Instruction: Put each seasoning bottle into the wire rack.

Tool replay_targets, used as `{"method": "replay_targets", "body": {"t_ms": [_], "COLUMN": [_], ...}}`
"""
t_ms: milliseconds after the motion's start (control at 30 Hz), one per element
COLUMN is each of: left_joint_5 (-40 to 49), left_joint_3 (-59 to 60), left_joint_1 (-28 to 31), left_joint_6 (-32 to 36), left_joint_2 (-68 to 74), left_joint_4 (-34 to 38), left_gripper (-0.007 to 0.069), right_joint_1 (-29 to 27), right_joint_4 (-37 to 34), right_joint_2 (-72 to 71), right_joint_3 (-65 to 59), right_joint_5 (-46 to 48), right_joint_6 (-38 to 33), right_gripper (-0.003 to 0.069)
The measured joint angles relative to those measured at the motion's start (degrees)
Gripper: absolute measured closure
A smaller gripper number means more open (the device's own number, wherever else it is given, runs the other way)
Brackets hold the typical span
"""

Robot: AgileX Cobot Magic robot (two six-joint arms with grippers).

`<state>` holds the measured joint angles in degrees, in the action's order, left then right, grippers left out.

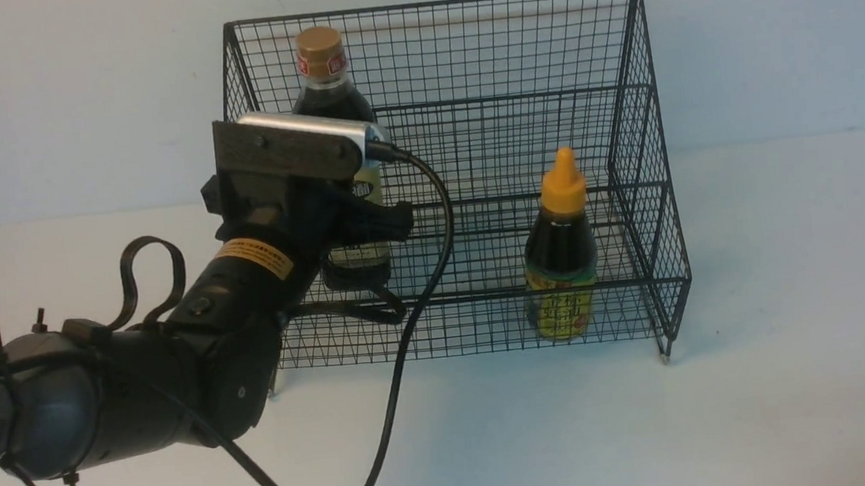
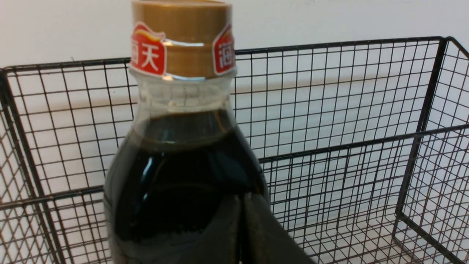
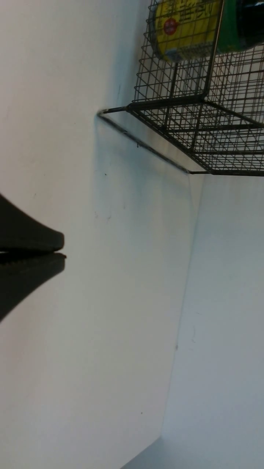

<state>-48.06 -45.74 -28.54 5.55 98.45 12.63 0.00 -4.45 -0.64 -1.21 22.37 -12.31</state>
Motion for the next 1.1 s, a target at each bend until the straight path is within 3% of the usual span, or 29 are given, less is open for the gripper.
{"method": "replay_targets", "body": {"t_ms": [100, 300, 500, 733, 1100], "left_joint_5": [1.1, 13.5, 37.7, 53.7, 62.4], "left_joint_3": [0.0, 0.0, 0.0, 0.0, 0.1], "left_joint_1": [-0.3, -1.3, -1.3, -1.3, -1.3], "left_joint_6": [0.0, 1.0, 3.5, 3.2, 3.2], "left_joint_2": [-0.3, -5.5, -21.3, -39.2, -62.0], "left_joint_4": [-0.3, -1.8, -1.9, -1.9, -2.0], "left_gripper": [0.0629, 0.0629, 0.0629, 0.0629, 0.0629], "right_joint_1": [0.0, 0.0, 0.0, 0.0, 0.0], "right_joint_4": [0.0, 0.0, 0.0, 0.0, 0.0], "right_joint_2": [0.0, 0.0, 0.0, 0.0, 0.0], "right_joint_3": [0.0, 0.0, 0.0, 0.0, 0.0], "right_joint_5": [0.0, 0.0, 0.0, 0.0, 0.0], "right_joint_6": [0.0, 0.0, 0.0, 0.0, 0.0], "right_gripper": [0.0672, 0.0672, 0.0672, 0.0672, 0.0672]}}
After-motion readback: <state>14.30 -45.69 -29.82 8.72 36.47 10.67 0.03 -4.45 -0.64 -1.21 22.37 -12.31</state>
